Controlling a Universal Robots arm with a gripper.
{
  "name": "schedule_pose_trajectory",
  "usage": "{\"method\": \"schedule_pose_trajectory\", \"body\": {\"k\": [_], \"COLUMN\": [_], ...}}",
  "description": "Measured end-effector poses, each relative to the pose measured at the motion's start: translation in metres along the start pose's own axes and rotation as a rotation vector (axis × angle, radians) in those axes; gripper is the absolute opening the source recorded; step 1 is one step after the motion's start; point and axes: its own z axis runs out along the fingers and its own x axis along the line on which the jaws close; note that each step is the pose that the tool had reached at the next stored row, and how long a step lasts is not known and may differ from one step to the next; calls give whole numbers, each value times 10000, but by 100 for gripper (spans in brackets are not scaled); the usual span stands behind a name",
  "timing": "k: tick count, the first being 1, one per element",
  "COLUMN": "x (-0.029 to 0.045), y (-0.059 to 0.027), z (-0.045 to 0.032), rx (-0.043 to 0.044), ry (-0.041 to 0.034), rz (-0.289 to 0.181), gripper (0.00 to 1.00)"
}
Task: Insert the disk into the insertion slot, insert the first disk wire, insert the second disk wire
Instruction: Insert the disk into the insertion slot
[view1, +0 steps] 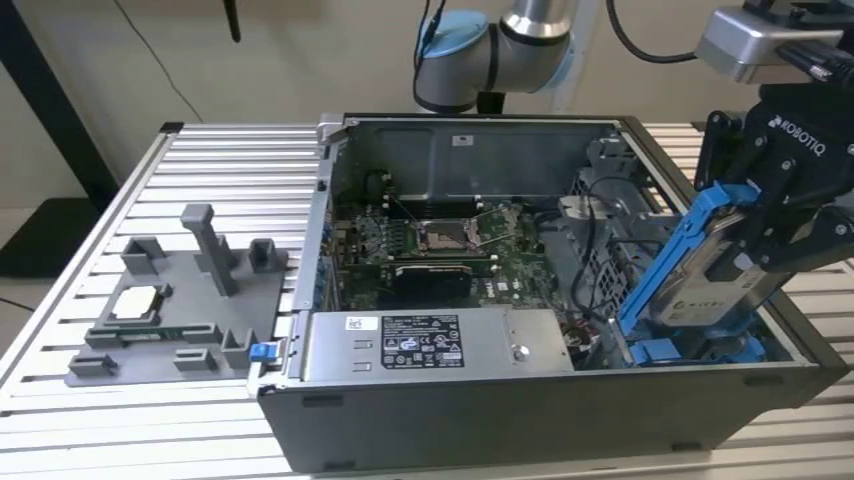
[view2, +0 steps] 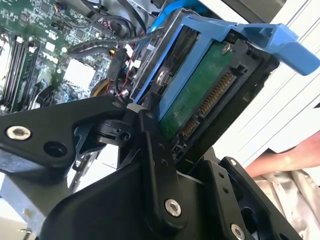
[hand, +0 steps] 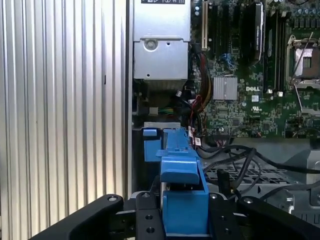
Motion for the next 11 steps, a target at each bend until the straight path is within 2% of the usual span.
{"method": "schedule_pose_trajectory", "body": {"k": [8,11], "x": [-2,-4], "y": [-31,-34], "z": [72,120], "rx": [-1,0], "ry": [0,-1], "rz": [2,1], "gripper": [0,0]}}
